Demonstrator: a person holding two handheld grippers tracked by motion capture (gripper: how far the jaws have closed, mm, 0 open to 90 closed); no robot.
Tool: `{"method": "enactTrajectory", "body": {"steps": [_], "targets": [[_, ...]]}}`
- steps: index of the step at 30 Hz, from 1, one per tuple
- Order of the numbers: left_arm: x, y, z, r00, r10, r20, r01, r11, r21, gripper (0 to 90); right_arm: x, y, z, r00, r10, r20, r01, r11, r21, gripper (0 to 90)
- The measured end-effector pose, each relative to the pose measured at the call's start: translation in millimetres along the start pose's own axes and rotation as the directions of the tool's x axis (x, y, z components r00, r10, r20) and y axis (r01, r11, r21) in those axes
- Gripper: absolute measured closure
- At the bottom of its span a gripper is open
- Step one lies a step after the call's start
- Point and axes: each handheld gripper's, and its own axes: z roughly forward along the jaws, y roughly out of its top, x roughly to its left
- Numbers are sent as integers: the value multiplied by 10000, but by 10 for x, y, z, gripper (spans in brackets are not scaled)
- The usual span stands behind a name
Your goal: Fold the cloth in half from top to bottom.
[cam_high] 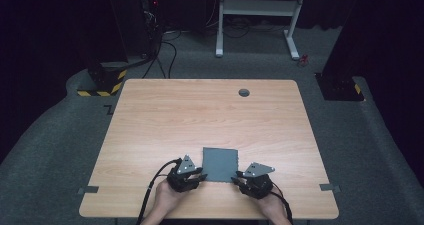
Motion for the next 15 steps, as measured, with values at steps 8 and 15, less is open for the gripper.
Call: {"method": "enactTrajectory", "body": {"steps": [8,15], "targets": [[-2,-21,-8,10000,-2,-15,2,9999,-104,663,-1,-2,-4,9999,117,5,-117,9999,44,671],[14,73,-96,9981,-486,389,508,9969,-599,612,-57,-15,-64,9990,410,-185,-413,9990,-156,726]]}}
